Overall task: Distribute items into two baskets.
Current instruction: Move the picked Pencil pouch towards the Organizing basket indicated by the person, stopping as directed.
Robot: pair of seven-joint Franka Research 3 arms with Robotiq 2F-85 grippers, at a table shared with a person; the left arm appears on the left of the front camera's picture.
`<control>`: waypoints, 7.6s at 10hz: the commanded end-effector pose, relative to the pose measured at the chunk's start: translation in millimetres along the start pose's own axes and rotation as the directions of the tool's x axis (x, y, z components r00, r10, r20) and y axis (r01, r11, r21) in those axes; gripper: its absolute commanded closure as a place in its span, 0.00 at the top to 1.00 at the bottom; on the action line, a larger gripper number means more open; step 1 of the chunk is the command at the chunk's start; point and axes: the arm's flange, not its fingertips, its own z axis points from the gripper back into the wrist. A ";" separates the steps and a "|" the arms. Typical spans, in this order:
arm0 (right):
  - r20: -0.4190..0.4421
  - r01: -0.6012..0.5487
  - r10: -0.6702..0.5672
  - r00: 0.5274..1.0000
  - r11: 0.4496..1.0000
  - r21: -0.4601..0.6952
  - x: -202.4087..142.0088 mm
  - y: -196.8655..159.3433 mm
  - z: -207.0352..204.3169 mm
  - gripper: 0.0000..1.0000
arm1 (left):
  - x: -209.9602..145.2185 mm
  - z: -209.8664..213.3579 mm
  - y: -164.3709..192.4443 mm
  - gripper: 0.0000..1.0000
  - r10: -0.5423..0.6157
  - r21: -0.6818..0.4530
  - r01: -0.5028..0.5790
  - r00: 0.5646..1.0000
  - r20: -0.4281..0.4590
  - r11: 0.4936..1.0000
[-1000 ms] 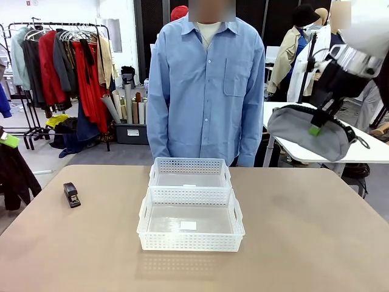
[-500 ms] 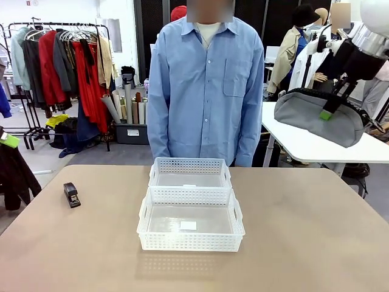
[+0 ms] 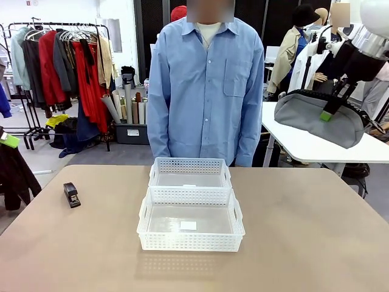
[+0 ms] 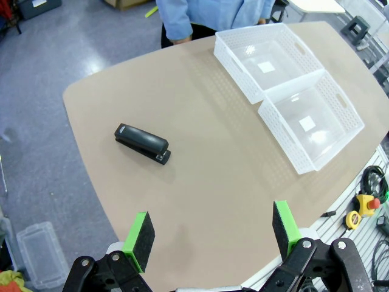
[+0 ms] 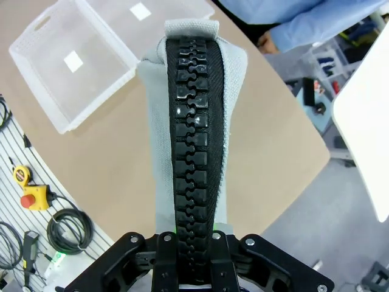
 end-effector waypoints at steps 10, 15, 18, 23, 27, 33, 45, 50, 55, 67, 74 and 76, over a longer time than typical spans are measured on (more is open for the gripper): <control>0.008 0.019 -0.019 1.000 1.000 -0.006 1.9 2.3 2.9 0.00 | 0.4 0.8 -0.6 1.00 -0.001 -0.003 0.002 1.000 0.002 1.000; 0.008 0.019 -0.019 1.000 1.000 -0.006 1.9 2.3 2.9 0.00 | 0.4 0.8 -0.6 1.00 -0.001 -0.003 0.002 1.000 0.002 1.000; 0.008 0.019 -0.019 1.000 1.000 -0.006 1.9 2.3 2.9 0.00 | 0.4 0.8 -0.6 1.00 -0.001 -0.003 0.002 1.000 0.002 1.000; 0.008 0.019 -0.019 1.000 1.000 -0.006 1.9 2.3 2.9 0.00 | 0.4 0.8 -0.6 1.00 -0.001 -0.003 0.002 1.000 0.002 1.000; -0.011 -0.008 0.008 1.000 1.000 0.005 0.1 -0.9 0.3 0.00 | 0.4 0.8 -0.6 1.00 -0.001 -0.003 0.002 1.000 0.002 1.000; -0.068 -0.093 0.094 0.993 0.996 0.014 -8.8 12.2 -8.3 0.00 | 0.4 0.8 -0.6 1.00 -0.001 -0.003 0.002 1.000 0.002 1.000; -0.107 -0.413 0.422 0.900 0.906 0.097 -2.1 72.6 -40.3 0.00 | 0.4 0.8 -0.6 1.00 -0.001 -0.003 0.002 1.000 0.002 1.000; -0.038 -0.562 0.574 0.818 0.811 0.161 17.9 102.6 -56.1 0.00 | 0.4 0.8 -0.6 1.00 -0.001 -0.003 0.002 1.000 0.002 1.000; 0.000 -0.603 0.616 0.788 0.772 0.203 46.2 125.3 -84.0 0.00 | 0.4 0.8 -0.6 1.00 -0.001 -0.003 0.002 1.000 0.002 1.000; -0.026 -0.503 0.531 0.847 0.818 0.280 -51.8 106.1 -69.4 0.00 | 0.4 0.8 -0.6 1.00 -0.001 -0.003 0.002 1.000 0.002 1.000; -0.035 -0.473 0.501 0.865 0.836 0.278 -58.4 101.4 -63.5 0.00 | 0.4 0.8 -0.6 1.00 -0.001 -0.003 0.002 1.000 0.002 1.000; -0.035 -0.473 0.501 0.865 0.836 0.278 -58.4 101.4 -63.5 0.00 | 0.4 0.8 -0.6 1.00 -0.001 -0.003 0.002 1.000 0.002 1.000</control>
